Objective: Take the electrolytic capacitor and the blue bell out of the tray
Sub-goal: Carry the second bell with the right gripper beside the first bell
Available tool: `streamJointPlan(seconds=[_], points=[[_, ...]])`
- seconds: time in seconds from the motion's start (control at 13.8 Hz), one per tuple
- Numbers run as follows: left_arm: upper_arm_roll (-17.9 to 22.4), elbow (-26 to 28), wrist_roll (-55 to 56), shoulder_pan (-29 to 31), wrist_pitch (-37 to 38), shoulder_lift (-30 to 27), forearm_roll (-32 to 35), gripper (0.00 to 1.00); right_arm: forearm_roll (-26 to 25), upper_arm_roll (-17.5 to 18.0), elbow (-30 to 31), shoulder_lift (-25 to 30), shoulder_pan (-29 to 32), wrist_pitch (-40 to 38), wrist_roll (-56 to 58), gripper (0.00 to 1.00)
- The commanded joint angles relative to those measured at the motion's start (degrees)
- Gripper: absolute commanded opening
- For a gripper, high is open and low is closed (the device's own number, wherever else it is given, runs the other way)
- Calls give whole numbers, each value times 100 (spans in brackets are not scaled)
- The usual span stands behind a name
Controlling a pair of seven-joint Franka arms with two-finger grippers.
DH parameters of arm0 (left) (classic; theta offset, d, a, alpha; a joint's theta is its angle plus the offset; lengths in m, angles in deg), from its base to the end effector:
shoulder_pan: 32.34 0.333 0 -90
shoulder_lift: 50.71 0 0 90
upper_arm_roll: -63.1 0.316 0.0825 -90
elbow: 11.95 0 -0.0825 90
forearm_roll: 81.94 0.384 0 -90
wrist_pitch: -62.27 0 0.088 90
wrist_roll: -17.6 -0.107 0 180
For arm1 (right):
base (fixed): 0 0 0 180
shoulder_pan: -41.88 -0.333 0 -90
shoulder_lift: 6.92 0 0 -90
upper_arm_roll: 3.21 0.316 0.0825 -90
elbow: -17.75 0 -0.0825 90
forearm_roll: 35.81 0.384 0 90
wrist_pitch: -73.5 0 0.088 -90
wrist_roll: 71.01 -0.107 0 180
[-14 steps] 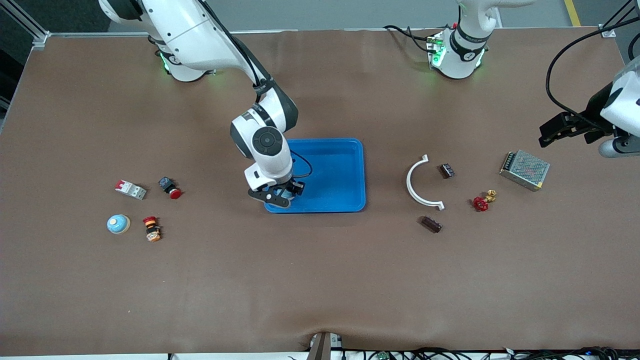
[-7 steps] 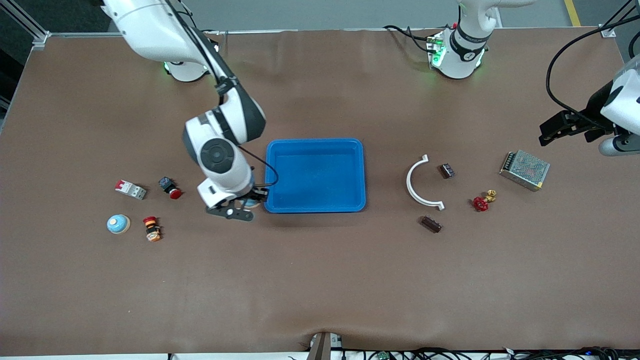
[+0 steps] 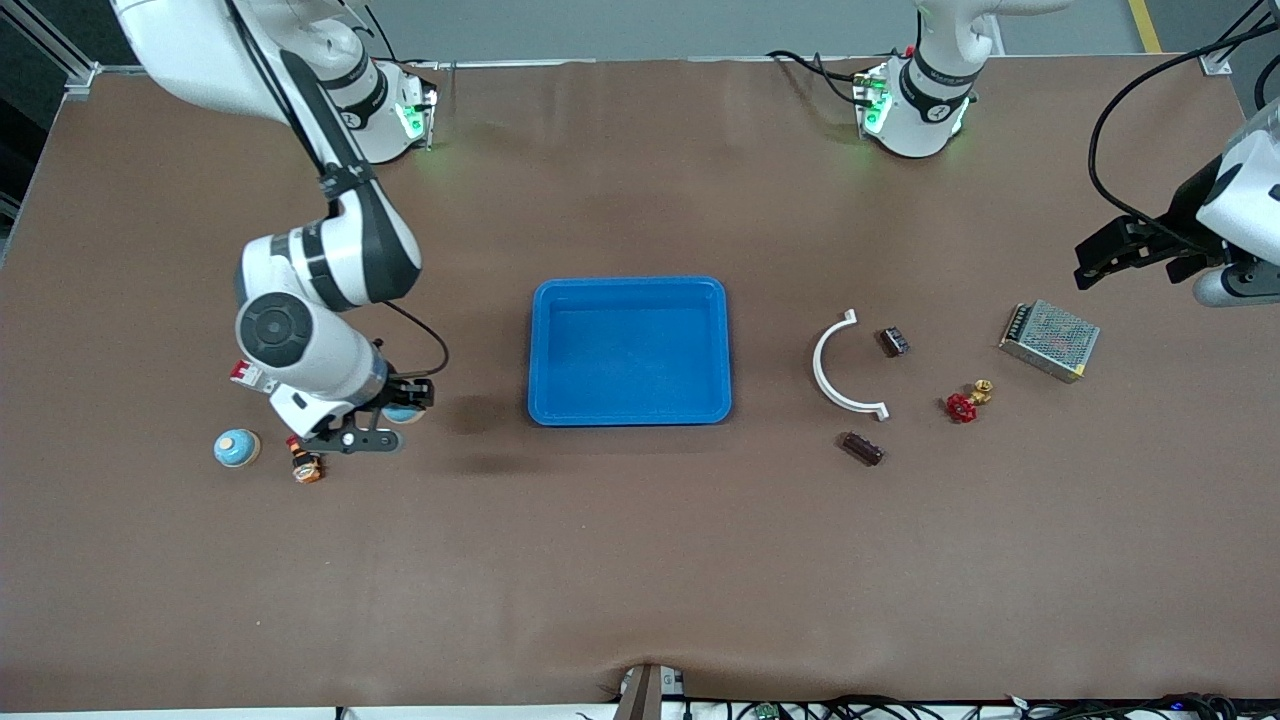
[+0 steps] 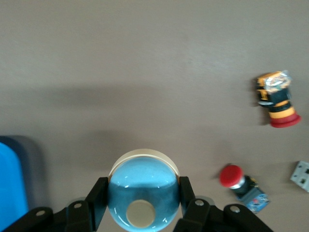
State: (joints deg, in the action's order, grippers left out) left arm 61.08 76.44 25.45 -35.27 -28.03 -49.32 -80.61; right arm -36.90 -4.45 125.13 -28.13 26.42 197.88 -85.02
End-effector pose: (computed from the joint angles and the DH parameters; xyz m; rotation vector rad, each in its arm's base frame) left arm 0.5609 -0.0458 0.6247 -3.1193 -0.0790 -0.0180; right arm 0.6037 0.1530 0.3096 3.0994 0.0250 -0.1016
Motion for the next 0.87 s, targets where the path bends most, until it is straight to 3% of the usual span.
streamJointPlan(seconds=[0.0,0.36,0.79], points=[[0,4,-100,39,91,-104,-106,100,-13,116,1134,810,410,428,652,0],[26,4,-100,48,232,-104,-98,100,-13,116,2295,1470,1236,1008,1971,0],[26,-5,-100,48,223,-86,-106,100,-13,116,3174,1849,2168,1500,3350,0]])
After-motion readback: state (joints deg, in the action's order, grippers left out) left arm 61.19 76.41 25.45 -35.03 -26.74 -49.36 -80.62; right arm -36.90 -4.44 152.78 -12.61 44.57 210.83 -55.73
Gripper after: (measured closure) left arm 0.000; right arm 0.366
